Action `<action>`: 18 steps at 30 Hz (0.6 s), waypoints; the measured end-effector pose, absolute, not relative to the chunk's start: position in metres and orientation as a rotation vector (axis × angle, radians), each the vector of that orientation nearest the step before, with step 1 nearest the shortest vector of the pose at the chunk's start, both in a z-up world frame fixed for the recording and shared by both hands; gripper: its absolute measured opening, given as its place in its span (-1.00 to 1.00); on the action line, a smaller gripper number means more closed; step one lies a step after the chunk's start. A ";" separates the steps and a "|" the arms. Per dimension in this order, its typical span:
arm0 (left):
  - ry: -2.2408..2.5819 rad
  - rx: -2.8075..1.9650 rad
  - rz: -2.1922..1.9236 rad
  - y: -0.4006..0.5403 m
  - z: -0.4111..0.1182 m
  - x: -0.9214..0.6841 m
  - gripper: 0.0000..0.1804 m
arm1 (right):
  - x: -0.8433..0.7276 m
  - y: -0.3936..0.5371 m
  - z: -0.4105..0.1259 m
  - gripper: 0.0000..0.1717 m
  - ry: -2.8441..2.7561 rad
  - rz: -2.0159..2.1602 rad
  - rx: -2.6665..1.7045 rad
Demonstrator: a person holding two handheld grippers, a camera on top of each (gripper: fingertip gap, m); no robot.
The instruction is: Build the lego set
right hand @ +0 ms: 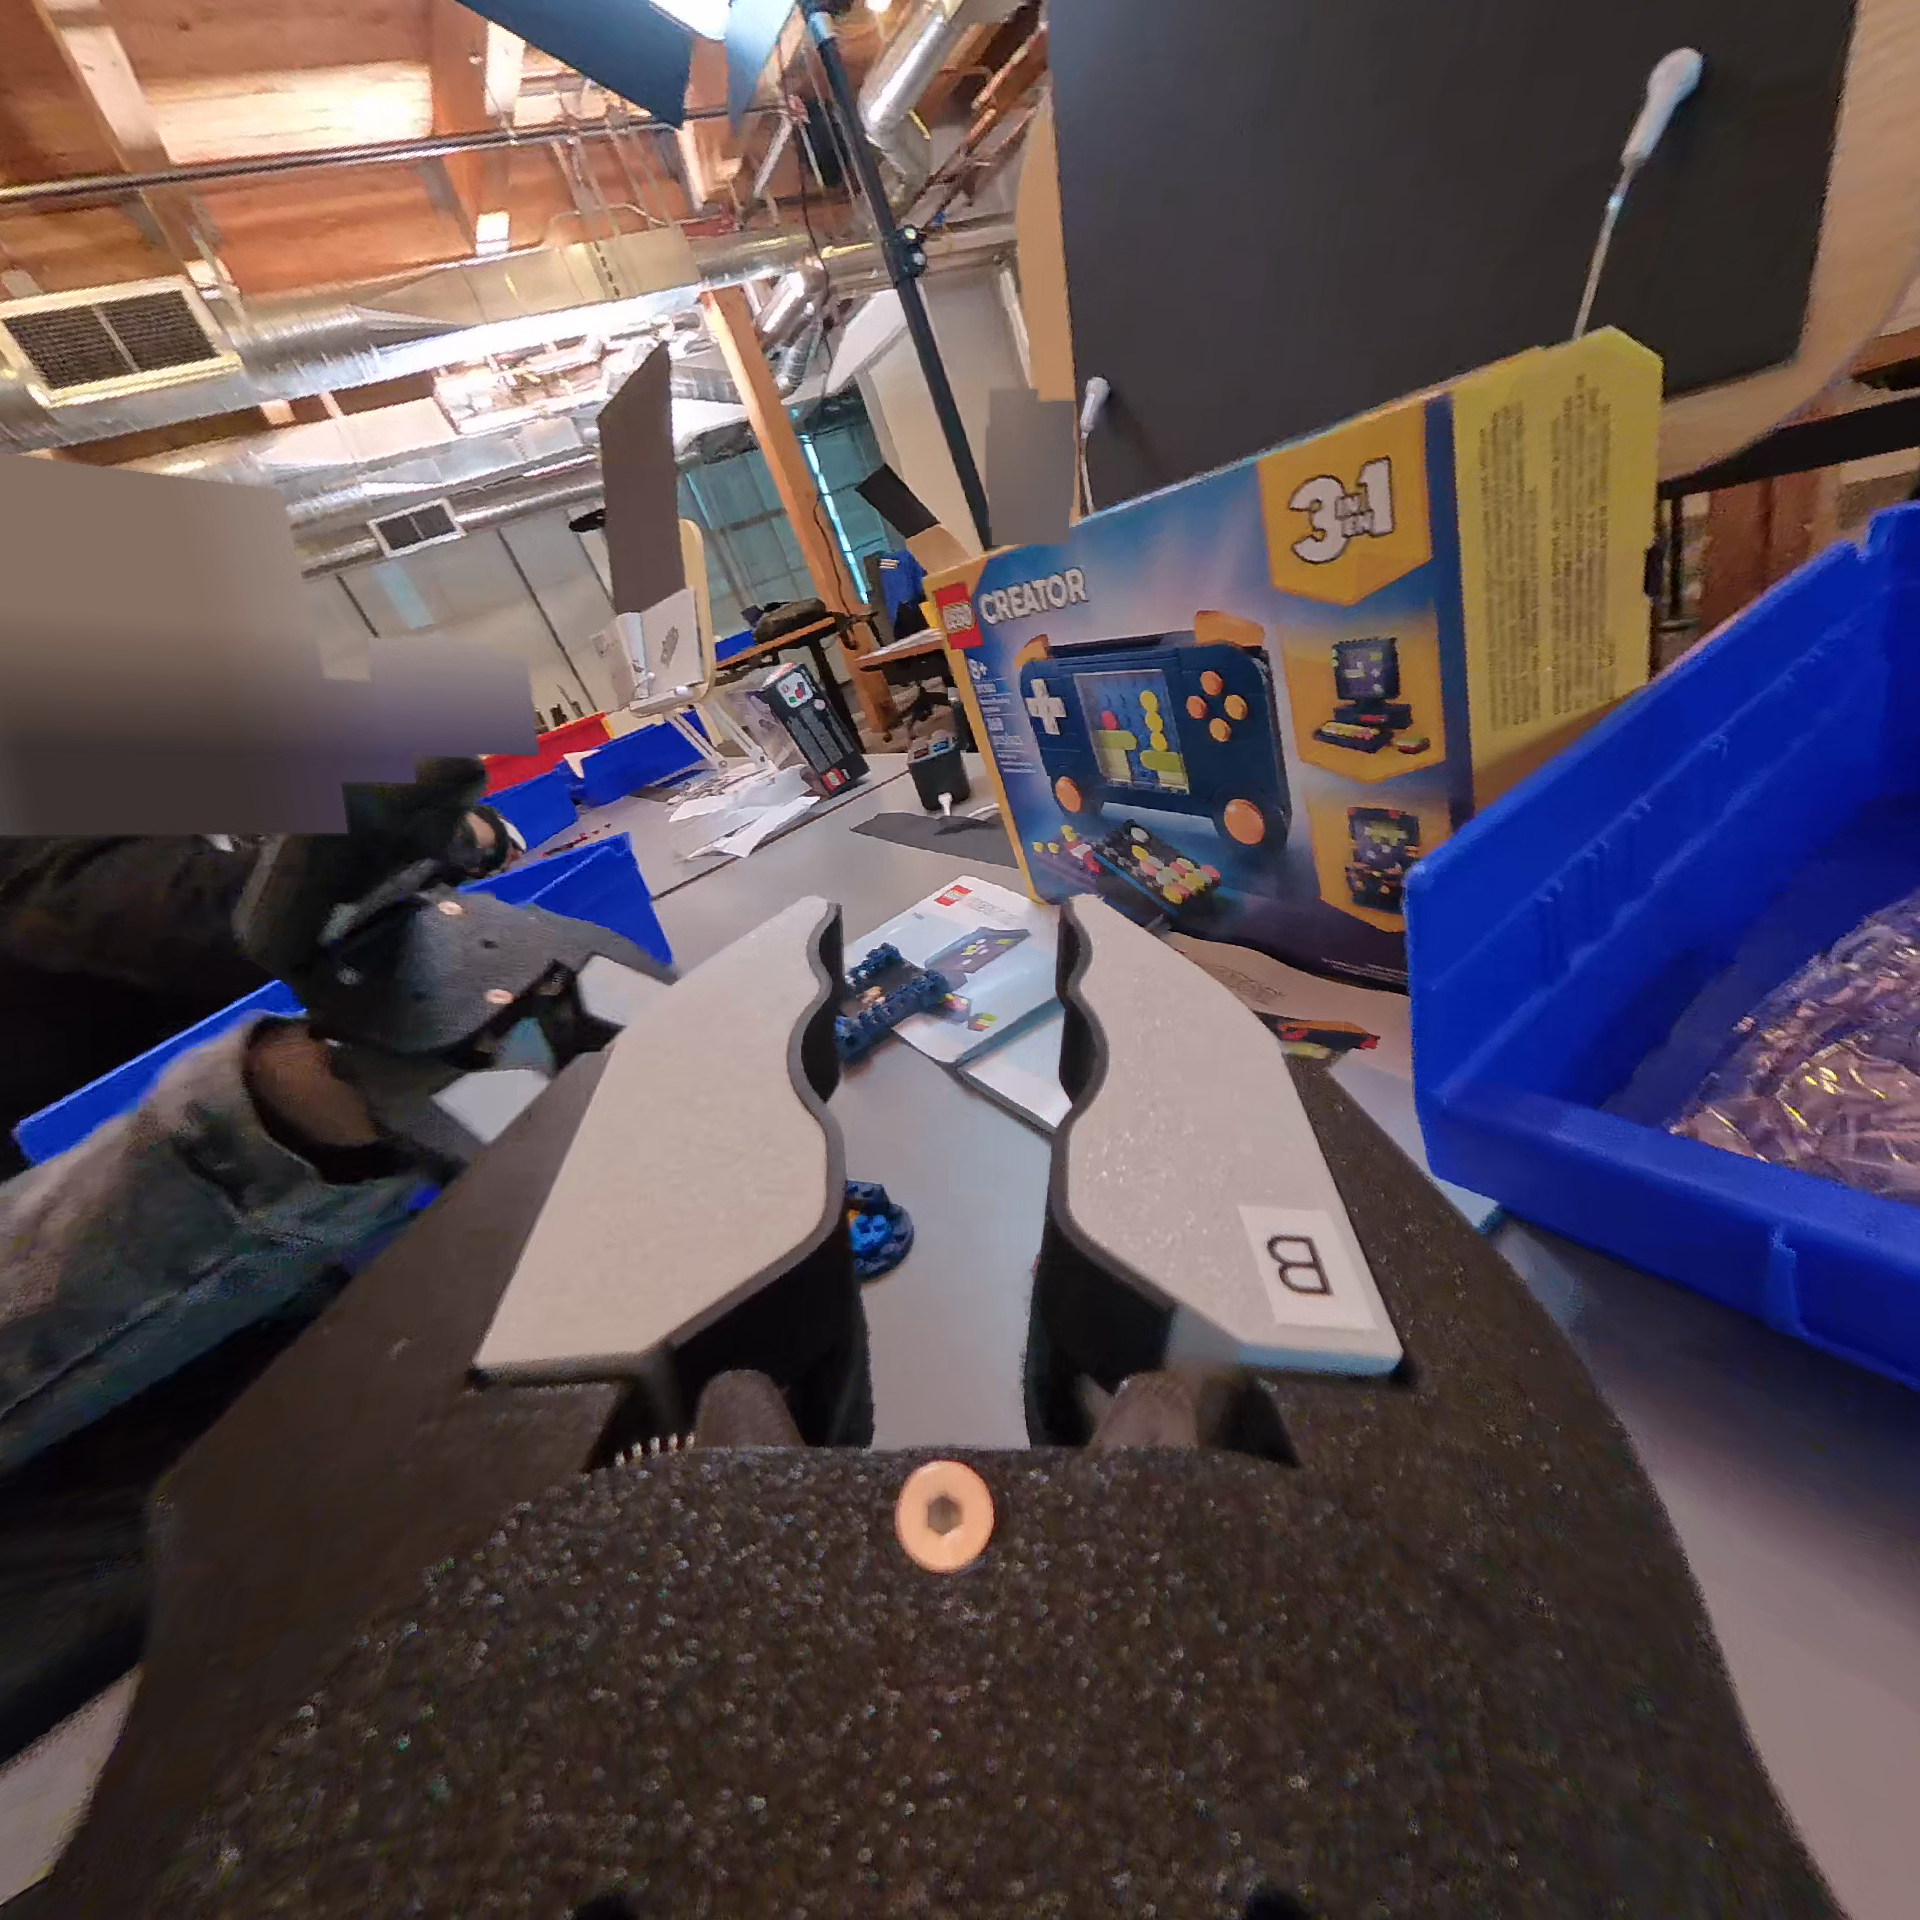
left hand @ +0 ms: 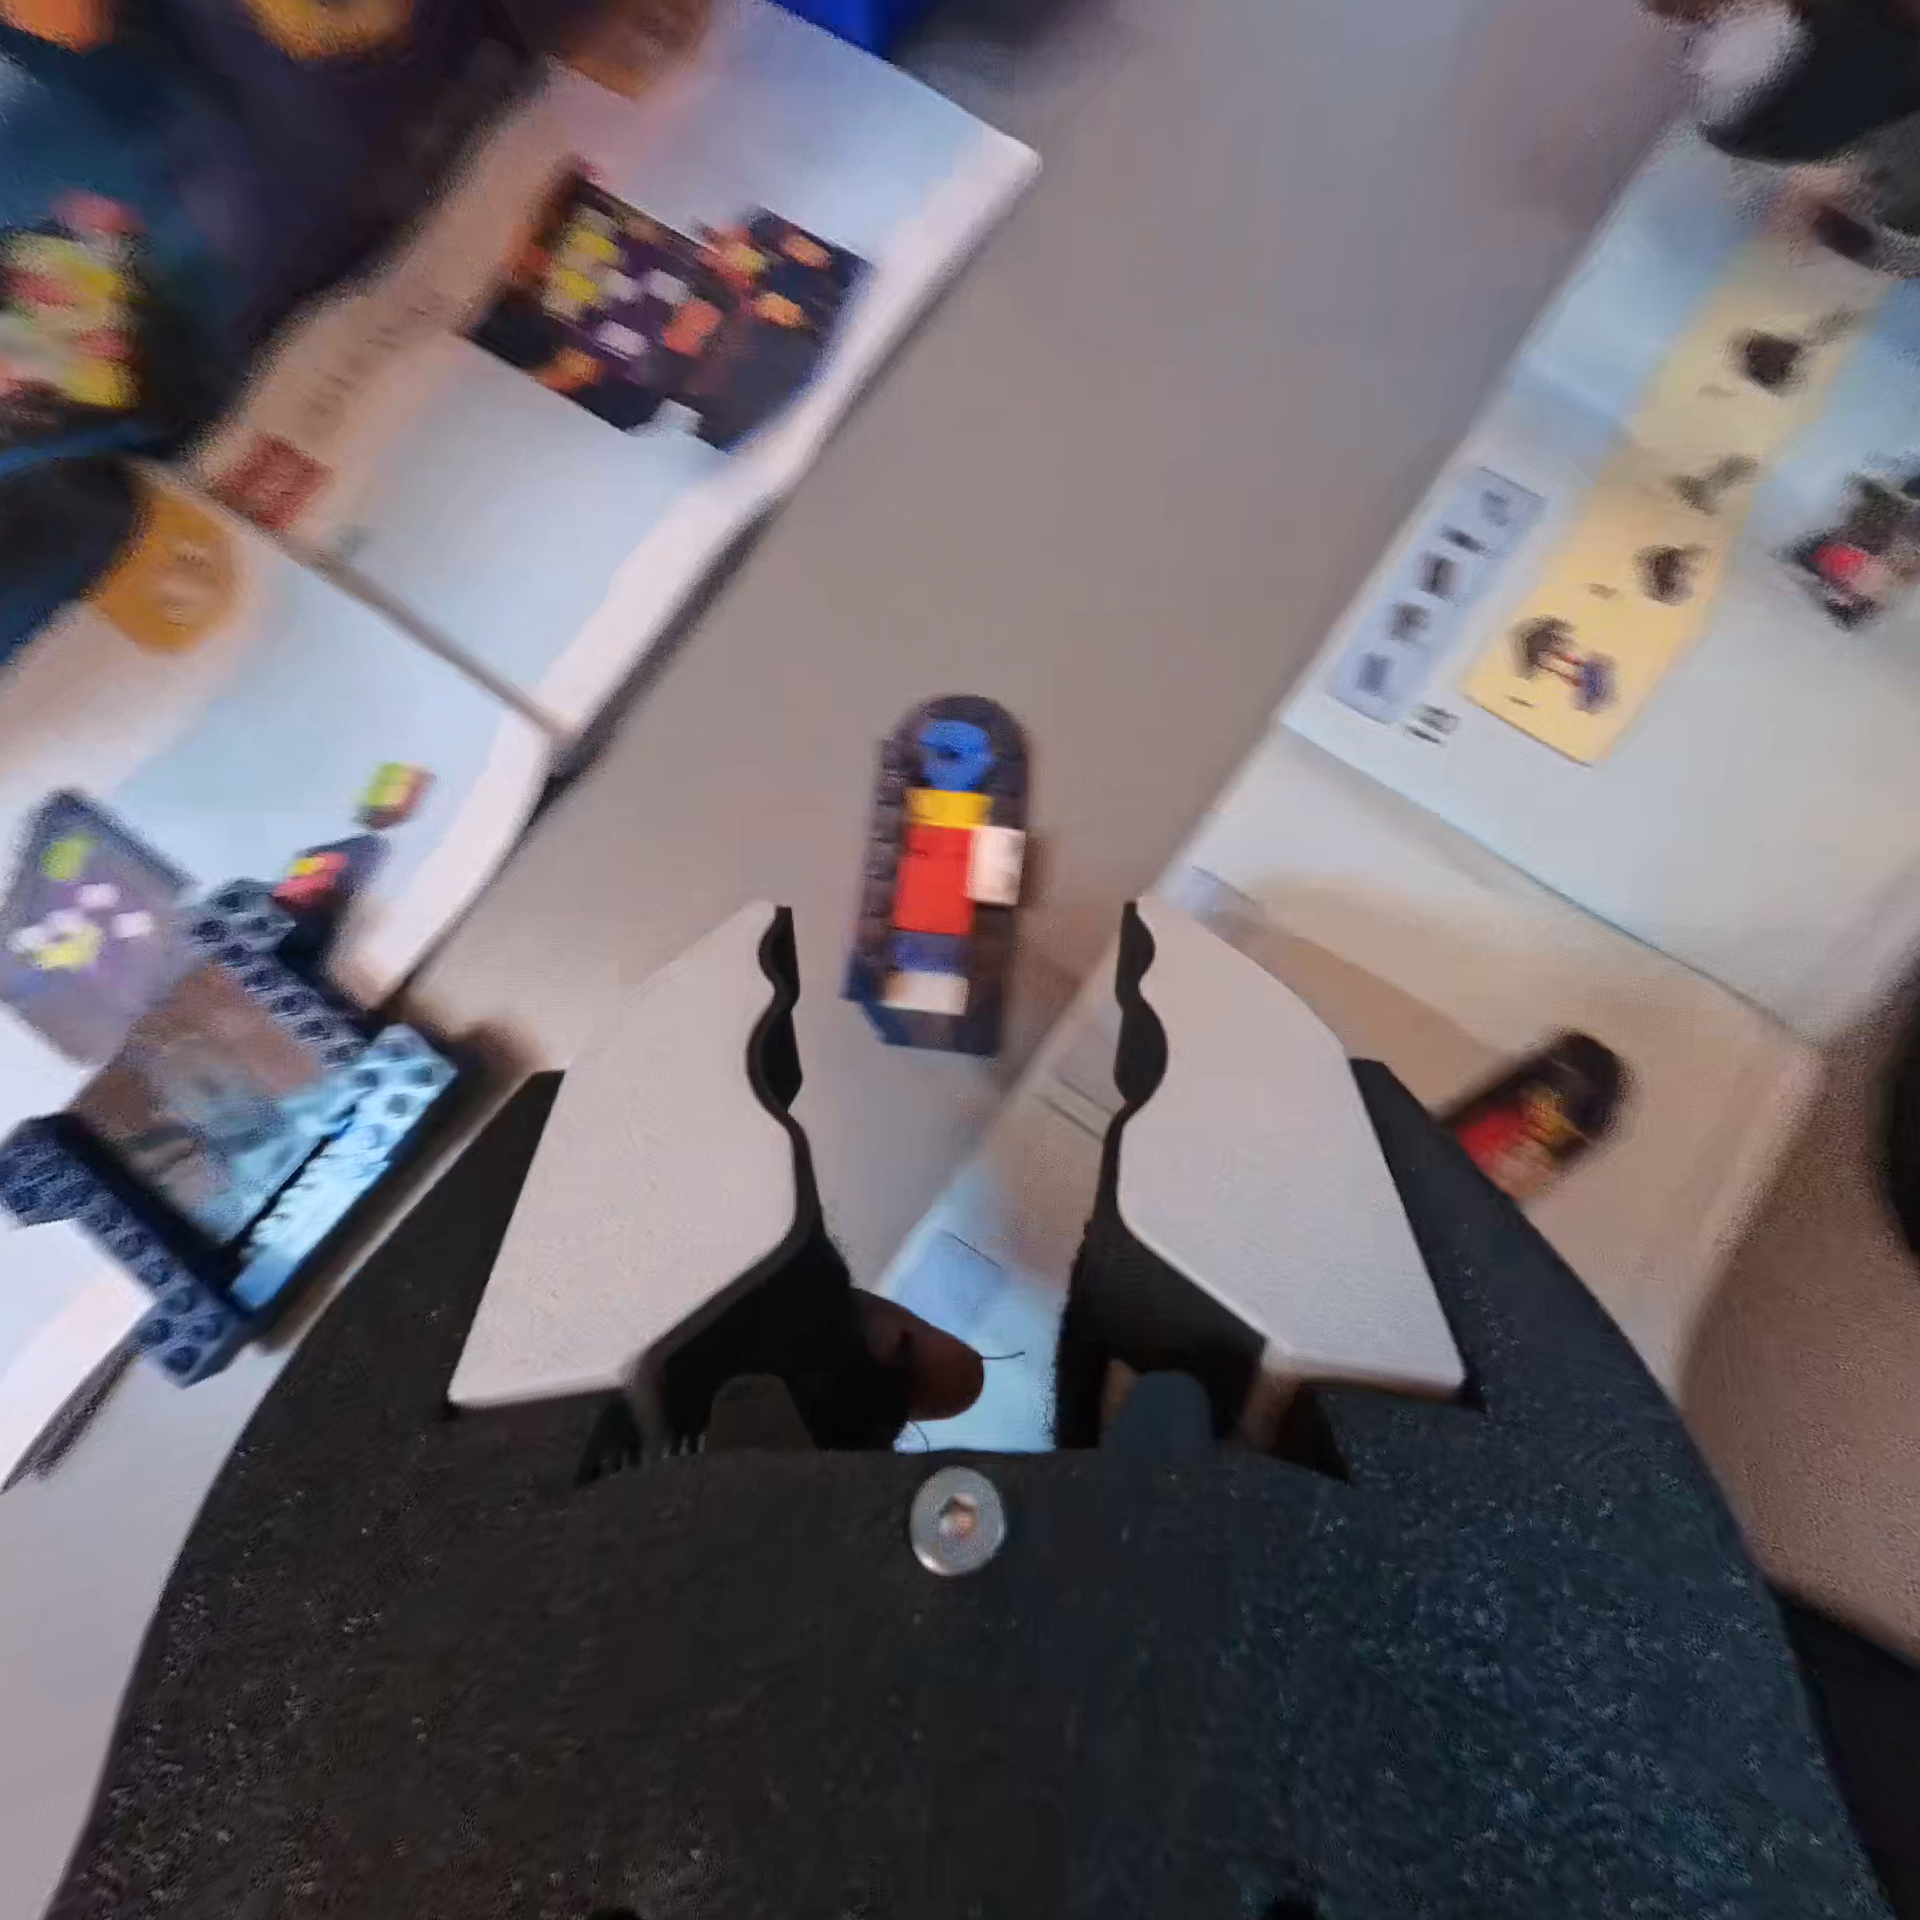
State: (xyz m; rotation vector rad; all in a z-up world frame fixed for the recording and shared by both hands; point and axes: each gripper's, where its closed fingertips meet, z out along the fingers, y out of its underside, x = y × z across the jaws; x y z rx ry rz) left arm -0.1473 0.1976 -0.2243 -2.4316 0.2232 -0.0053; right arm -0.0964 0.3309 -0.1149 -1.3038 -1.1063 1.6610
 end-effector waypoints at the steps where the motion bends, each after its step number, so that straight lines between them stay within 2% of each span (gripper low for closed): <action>1: 0.291 -2.505 -0.077 0.193 -0.222 -0.132 -0.34 | -0.097 0.334 -0.119 -0.54 -1.105 1.644 -1.322; 4: 0.612 -2.543 -0.250 0.196 -0.186 -0.063 -0.38 | -0.098 0.346 -0.135 -0.53 -1.092 1.597 -1.384; 7: 0.989 -2.300 -0.265 0.226 -0.121 0.046 -0.37 | -0.098 0.352 -0.141 -0.54 -1.061 1.612 -1.417; 10: 1.375 -2.035 -0.332 0.218 -0.072 0.165 -0.35 | -0.098 0.352 -0.141 -0.54 -1.053 1.625 -1.414; 14: 1.679 -1.769 -0.239 0.177 -0.038 0.249 -0.37 | -0.101 0.346 -0.144 -0.54 -1.096 1.598 -1.407; 16: 1.694 -1.684 -0.034 0.172 -0.031 0.251 -0.43 | -0.103 0.342 -0.146 -0.53 -1.111 1.591 -1.409; 18: 1.675 -1.675 0.079 0.172 -0.027 0.242 -0.39 | -0.106 0.337 -0.148 -0.53 -1.127 1.603 -1.412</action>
